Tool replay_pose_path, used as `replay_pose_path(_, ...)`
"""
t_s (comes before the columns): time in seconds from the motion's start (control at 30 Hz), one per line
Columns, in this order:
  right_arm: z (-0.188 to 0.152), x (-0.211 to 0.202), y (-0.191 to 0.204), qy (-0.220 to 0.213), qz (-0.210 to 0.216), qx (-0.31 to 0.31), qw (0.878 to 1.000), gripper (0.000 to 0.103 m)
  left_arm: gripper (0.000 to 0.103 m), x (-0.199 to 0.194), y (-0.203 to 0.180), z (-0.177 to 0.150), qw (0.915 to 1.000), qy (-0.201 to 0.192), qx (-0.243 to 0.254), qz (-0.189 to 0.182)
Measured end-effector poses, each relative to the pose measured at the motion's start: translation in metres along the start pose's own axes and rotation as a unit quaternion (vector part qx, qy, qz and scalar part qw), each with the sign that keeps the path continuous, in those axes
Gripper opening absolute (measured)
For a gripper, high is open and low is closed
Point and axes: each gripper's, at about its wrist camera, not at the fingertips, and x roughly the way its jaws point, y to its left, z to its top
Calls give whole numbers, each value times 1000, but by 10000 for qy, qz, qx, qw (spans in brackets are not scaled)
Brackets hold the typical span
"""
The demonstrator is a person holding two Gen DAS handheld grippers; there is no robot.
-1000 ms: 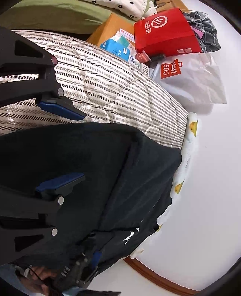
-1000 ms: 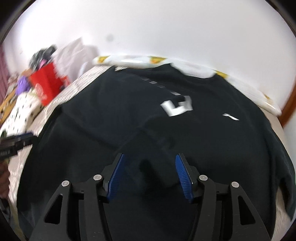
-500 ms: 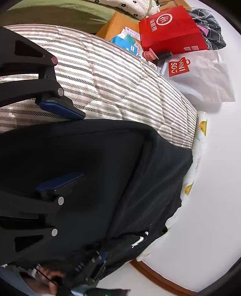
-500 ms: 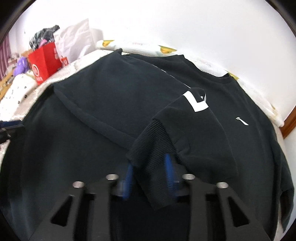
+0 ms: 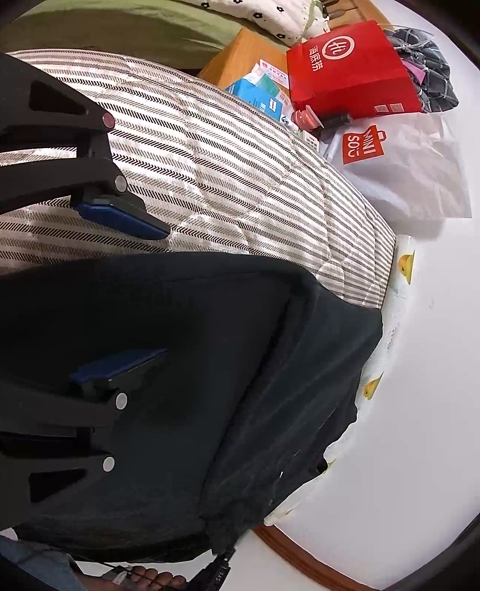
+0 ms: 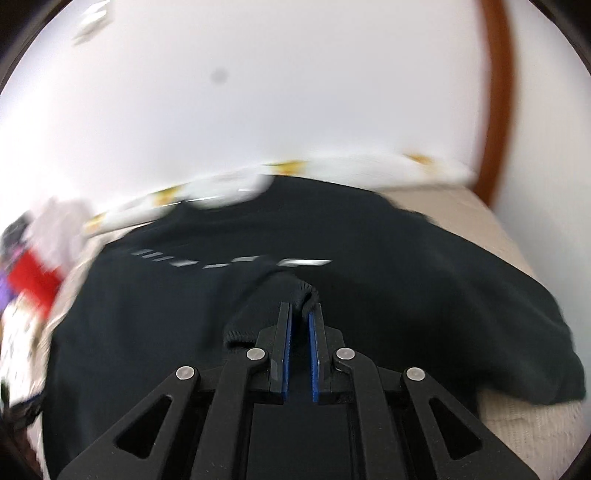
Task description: Fold small clothes
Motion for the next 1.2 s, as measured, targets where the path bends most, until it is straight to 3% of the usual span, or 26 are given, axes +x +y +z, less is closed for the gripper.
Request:
replay_pose_path(0.13,5,-1,-8,-69,-181,-8,9998,12,56,1,-4,-1,10000,31,12,11)
replay_pose_path(0.3,-7,4,23,-134,43,-583,9982,26,56,0,-16,-4,9999,50,128,26)
replay_pose_path(0.5,-31,56,20,703,-227,-650,9951,26,59,-8,-25,-5,9997,-29,247,2)
replay_pose_path(0.67,-29,17,4,535,-162,-440,9975,30,64,-10,-32,-2,9996,-45,247,-117)
replay_pose_path(0.7,-29,2,-4,407,-211,-449,9979,35,64,-10,-34,0,9996,-42,254,-135)
replay_pose_path(0.77,-29,-18,-22,237,-424,-448,9978,67,65,-9,-39,1,9995,-38,280,-162)
replay_pose_path(0.83,-32,-33,-49,93,-779,-392,9961,77,67,-9,-44,3,9993,-72,302,-206)
replay_pose_path(0.9,-40,-41,-85,183,-1360,-365,9899,80,67,-9,-50,5,9992,-96,324,-236)
replay_pose_path(1.0,-55,-42,-129,461,-1843,-289,9814,80,68,-8,-60,8,9989,-99,355,-275)
replay_pose_path(1.1,-74,-35,-164,784,-2157,-157,9732,80,68,-8,-72,11,9986,-120,415,-292)
replay_pose_path(1.2,-86,-27,-182,956,-2088,-35,9733,80,69,-13,-81,14,9980,-175,517,-317)
